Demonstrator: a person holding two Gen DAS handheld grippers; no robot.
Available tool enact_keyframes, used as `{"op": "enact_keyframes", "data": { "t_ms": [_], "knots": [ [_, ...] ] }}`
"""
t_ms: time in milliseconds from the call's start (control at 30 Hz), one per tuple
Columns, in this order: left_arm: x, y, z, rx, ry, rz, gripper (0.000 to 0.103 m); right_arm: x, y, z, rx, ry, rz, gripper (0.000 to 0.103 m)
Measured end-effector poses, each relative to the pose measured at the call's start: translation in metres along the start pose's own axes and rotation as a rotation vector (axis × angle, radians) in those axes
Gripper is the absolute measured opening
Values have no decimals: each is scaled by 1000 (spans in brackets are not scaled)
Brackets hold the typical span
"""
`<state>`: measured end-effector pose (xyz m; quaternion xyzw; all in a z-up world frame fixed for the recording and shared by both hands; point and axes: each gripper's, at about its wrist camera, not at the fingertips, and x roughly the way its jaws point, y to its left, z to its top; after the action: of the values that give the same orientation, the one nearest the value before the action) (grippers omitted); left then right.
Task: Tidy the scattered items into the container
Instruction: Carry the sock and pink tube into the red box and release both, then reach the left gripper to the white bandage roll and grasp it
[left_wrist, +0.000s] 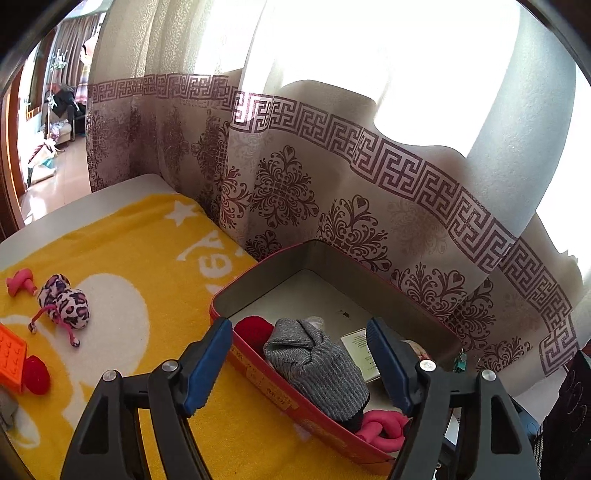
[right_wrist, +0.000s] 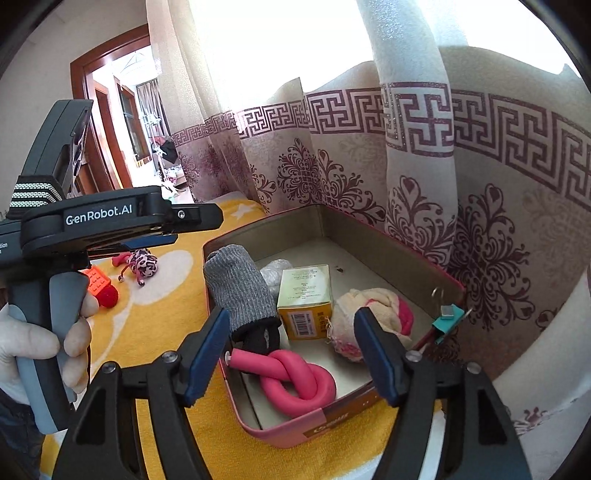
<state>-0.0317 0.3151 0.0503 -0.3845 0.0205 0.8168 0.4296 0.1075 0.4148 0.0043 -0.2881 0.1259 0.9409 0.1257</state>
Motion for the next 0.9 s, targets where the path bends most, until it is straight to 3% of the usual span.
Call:
{"op": "enact_keyframes", "data": {
  "t_ms": [100, 300, 500, 700, 900],
  "knots": [
    [-13, 8, -6, -9, -26, 18, 92, -2, 4, 1, -4, -7, 3, 74],
    [-44, 31, -20, -31, -79, 39, 92, -5, 21, 8, -17, -25, 23, 75],
    [-85, 71, -36, -51, -131, 152, 92, -3, 62, 16, -93, -26, 85, 78],
    [-136, 138, -57, -189, -177, 247, 92, 14, 114, 20, -148, 30, 211, 78],
    [-191, 203, -98, -303, -211, 395, 92, 34, 163, 23, -175, 80, 309, 78]
  ]
}}
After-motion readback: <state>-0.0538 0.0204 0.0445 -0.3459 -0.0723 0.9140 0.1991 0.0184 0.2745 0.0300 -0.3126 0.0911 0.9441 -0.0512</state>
